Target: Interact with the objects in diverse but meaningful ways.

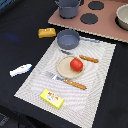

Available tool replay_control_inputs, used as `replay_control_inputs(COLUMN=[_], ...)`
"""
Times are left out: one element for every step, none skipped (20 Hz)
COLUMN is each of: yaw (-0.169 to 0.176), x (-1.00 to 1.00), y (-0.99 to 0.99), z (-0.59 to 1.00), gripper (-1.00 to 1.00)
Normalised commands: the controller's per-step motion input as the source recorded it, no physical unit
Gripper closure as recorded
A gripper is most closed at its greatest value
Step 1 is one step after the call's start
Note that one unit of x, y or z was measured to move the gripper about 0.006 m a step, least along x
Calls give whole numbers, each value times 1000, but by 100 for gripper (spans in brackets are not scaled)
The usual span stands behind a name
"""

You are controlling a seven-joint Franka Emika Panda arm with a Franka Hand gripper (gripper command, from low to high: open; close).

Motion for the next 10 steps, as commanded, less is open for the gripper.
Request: replay_control_inputs(yaw=[76, 76, 76, 76, 79, 81, 68, 47, 35, 25], x=[49, 49, 34, 31, 46, 60, 0, 0, 0, 0], y=[-94, -94, -129, -166, -189, -177, -254, -146, -83, -63], z=[-1000, -1000, -1000, -1000, -1000, -1000, -974, -751, -560, -483], gripper=[-100, -100, -100, -100, -100, -100, -100, -100, -100, -100])
